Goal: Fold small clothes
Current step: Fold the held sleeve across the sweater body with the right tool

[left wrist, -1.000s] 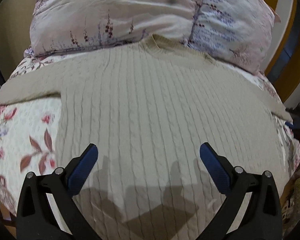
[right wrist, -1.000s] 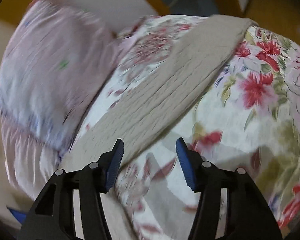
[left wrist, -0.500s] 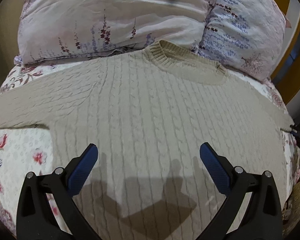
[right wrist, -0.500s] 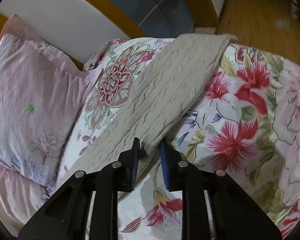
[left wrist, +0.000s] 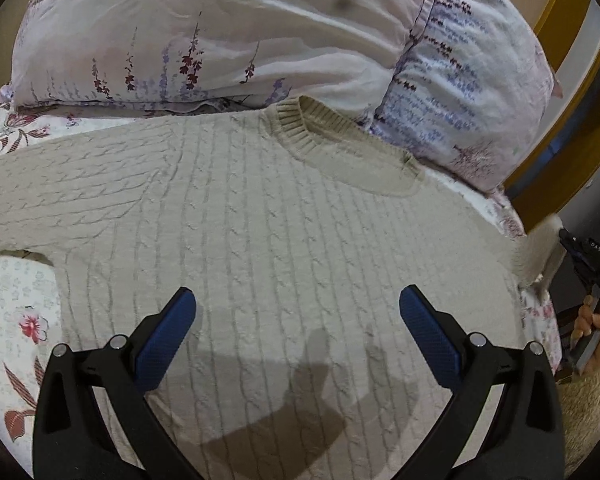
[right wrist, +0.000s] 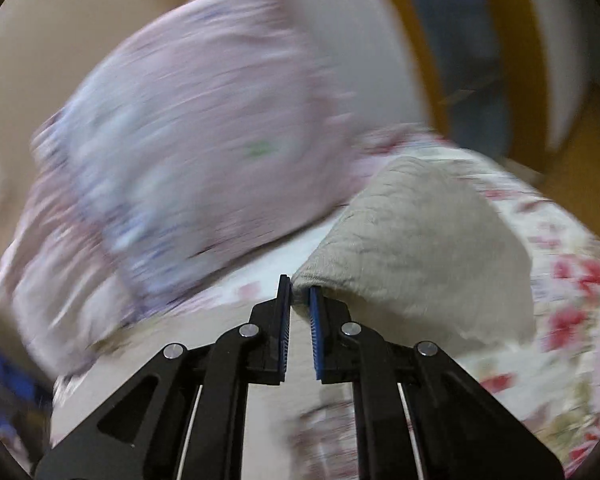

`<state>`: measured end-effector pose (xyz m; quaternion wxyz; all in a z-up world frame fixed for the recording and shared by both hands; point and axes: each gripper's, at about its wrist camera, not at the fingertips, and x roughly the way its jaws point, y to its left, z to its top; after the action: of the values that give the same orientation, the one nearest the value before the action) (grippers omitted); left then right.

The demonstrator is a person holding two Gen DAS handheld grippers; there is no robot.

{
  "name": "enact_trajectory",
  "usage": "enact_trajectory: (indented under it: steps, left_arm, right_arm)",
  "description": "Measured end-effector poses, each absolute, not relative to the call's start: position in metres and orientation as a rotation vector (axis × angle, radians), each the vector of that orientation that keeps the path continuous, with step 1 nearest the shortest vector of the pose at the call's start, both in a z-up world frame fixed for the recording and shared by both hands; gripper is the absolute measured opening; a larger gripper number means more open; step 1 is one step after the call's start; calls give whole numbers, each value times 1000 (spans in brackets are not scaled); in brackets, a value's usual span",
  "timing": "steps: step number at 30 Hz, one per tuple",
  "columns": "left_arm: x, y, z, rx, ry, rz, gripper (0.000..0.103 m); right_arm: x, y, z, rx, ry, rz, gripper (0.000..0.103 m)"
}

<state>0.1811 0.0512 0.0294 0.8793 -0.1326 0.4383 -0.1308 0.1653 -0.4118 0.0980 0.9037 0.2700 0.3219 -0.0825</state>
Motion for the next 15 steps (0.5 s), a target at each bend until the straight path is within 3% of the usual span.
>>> enact_trajectory:
  steps: [7, 11, 12, 15]
  left_arm:
    - [178, 54, 29, -319, 897, -294, 101]
    - [176, 55, 28, -331, 903, -306, 101]
    - [176, 55, 28, -330, 903, -308, 101]
    - [177, 57, 28, -335, 902, -315, 101]
  right_arm:
    - [195, -291, 48, 471, 915, 168, 10]
    - [201, -273, 14, 488, 1040, 171, 13]
    - [200, -281, 12, 525, 1038, 172, 18]
    - [194, -304, 18, 649, 1006, 169, 49]
